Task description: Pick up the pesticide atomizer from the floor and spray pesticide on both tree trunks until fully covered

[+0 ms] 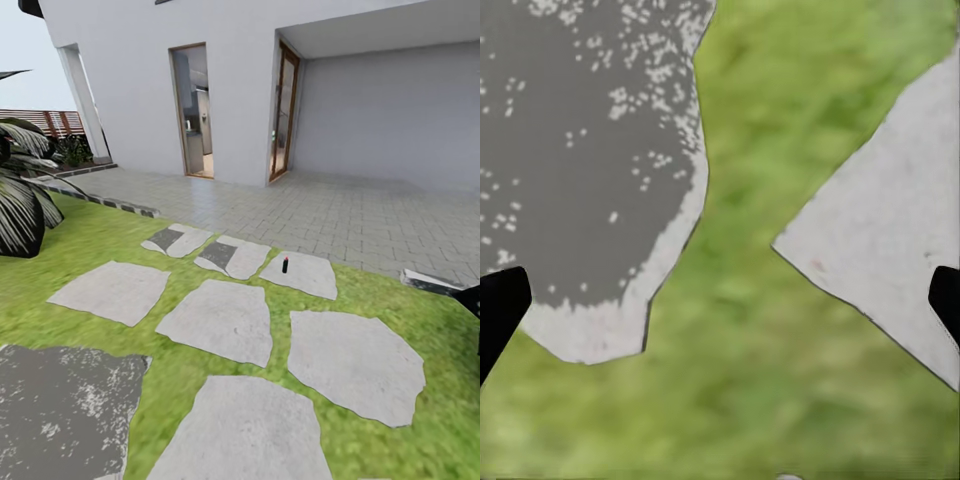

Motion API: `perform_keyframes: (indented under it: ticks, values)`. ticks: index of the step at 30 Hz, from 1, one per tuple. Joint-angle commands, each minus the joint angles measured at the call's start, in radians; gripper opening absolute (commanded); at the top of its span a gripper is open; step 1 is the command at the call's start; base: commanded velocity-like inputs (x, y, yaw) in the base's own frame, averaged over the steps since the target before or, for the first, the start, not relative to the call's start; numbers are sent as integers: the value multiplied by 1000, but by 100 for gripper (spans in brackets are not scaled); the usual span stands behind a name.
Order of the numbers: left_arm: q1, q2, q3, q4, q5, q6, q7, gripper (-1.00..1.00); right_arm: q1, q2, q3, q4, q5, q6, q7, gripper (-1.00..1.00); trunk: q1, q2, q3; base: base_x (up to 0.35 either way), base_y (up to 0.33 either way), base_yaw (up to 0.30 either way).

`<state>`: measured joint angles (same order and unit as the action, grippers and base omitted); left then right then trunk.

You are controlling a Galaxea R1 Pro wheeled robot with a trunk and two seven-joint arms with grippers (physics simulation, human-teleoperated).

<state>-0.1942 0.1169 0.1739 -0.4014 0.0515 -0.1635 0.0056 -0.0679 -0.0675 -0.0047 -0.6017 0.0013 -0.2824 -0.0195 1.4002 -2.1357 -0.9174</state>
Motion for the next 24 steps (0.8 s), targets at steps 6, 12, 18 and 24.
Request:
perform_keyframes:
  ticks: [6,12,18,24]
  values:
    - [-1,0,-1,1,5,-3,1,100,0,0,1,2,1,-3,-2,100,0,0,-1,335,137,-4]
    - [-1,0,-1,1,5,-3,1,100,0,0,1,2,2,-3,-2,100,0,0,-1,335,138,0]
    - [-1,0,-2,1,5,-3,1,100,0,0,0,2,2,-3,-2,100,0,0,-1,335,125,0]
    - [-1,0,-2,1,5,-3,1,100,0,-1,0,2,2,-3,-2,100,0,0,-1,336,27,0]
